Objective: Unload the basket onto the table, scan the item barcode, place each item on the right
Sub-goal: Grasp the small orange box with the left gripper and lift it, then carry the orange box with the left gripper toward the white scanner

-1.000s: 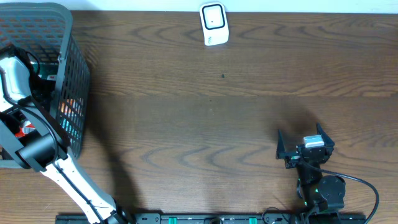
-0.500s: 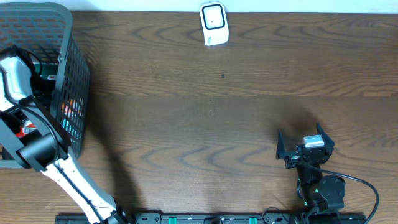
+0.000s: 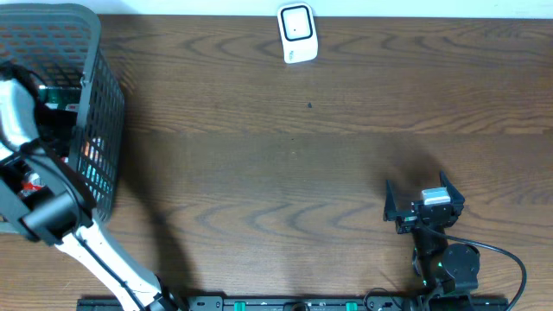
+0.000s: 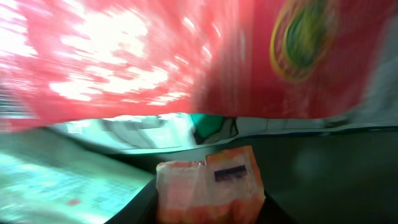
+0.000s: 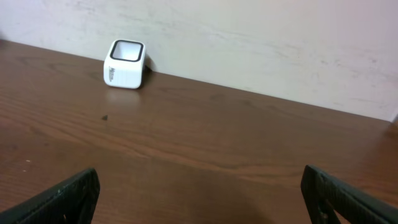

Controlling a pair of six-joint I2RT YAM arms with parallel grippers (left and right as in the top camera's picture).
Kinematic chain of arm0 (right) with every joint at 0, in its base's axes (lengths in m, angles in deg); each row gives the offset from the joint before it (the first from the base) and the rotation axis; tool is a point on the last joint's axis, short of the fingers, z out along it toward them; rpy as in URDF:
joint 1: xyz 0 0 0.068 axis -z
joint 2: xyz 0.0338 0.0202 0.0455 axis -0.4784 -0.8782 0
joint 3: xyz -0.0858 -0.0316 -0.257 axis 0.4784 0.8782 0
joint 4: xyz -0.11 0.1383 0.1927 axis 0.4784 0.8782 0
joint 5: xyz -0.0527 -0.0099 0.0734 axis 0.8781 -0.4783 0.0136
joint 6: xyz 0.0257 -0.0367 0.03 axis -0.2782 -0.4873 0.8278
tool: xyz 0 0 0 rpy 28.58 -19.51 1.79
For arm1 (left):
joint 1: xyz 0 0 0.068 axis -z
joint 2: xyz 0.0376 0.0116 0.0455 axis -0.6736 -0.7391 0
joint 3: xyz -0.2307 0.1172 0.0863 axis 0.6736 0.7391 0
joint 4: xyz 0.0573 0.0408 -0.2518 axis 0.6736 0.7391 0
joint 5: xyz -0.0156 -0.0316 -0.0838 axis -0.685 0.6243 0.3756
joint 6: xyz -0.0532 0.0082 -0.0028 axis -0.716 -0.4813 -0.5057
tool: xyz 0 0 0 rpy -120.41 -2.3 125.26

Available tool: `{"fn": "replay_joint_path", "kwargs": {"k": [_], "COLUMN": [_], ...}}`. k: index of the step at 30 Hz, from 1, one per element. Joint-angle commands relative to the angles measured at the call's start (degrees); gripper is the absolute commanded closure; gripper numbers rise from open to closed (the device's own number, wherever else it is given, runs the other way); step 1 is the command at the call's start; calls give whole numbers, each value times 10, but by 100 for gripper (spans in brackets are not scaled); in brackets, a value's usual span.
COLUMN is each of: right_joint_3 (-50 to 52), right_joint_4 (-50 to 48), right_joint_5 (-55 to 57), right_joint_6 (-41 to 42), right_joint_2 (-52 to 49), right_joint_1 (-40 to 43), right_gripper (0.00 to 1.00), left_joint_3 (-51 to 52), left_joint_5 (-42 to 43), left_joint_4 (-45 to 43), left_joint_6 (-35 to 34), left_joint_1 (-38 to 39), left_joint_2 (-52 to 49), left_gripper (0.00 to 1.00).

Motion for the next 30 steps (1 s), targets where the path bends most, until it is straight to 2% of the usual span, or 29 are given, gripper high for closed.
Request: {"fn": "replay_joint_path", "kwargs": {"k": [1,13,17,23,30], "right_joint_3": [0,0,0,0,0], "right_joint_4": [2,2,2,2,2], "right_joint_5": [-3,-3,-3,-3,-3], "right_joint_6": [-8,-8,-8,-8,-8], "right_joint_2": [3,3,3,3,3], "right_joint_1": [-2,-2,-2,-2,-2], "right_gripper": [1,1,1,1,1], "left_joint_3": [-20,-20,-20,-20,23], "left_joint_5": [-37,-36,21,139,152], "left_joint_4": [-8,-56,-50,-16,3], "left_joint_6": [7,7,21,92,119], "left_joint_1": [-20,-20,8,114,332], "left_joint_2": [89,356,428,472,436], "left_gripper": [68,68,67,67,64]}}
